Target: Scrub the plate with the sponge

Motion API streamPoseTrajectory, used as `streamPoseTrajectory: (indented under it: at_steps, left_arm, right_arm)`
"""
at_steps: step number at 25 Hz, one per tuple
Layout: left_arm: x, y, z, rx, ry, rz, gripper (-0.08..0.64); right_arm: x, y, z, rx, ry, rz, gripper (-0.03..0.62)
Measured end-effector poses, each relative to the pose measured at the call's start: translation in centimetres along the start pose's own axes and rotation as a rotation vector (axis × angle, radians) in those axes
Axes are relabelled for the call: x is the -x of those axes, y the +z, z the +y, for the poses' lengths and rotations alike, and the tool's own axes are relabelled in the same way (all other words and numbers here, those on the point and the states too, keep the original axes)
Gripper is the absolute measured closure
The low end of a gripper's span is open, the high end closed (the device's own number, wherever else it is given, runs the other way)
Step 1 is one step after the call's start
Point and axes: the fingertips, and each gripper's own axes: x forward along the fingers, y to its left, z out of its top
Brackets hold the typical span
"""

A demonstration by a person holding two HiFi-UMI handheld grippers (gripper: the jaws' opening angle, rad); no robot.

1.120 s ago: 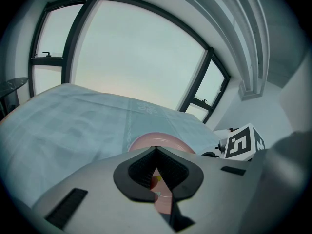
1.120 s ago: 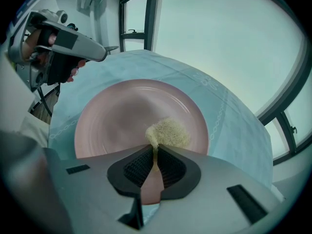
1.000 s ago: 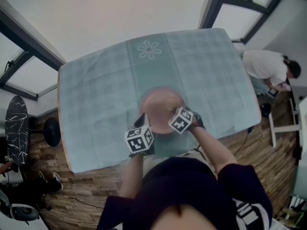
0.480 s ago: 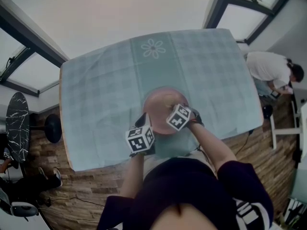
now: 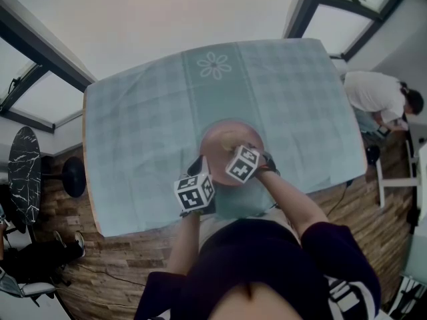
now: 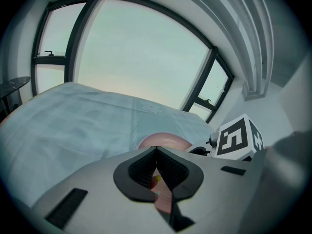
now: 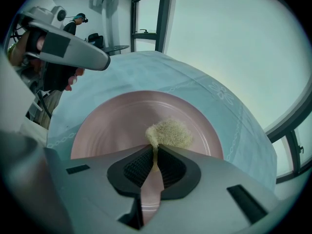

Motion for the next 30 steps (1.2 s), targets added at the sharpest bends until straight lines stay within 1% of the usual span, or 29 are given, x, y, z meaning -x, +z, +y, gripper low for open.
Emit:
streamPoseTrajectory:
  at_steps: [6,10,21,23,30]
  left_arm:
    - [0.3,-0.3,-0.3,-0.002,0.002,-0.006,0.551]
    - [0.8,-0.8,-0.6,-0.004,0.003,-0.007,0.551]
    - [2.4,-2.4,-2.0,-0.007,0.007,-0.019,0.551]
    - [2.8,-2.8,-2.2,-0.01,0.009,-0.02,0.552]
    - [4.0,-4.4,-3.2,-0.013,0.006,-0.024,0.551]
  right_arm:
    - [0.0,-0.2,1.5,0.028,0.019,0.0,0.557]
    - [0.5,-0.7,2.2,0.037,0.015,-0.004,0.557]
    - [1.7,-2.6,4.0,0.034,0.023,-0.012,0.557]
    - [2.1,-2.7,4.1,0.022,0.01,-0.032,0.557]
    - [4.6,-2.8,4.4,-0.078,-0.028,-0.129,0.557]
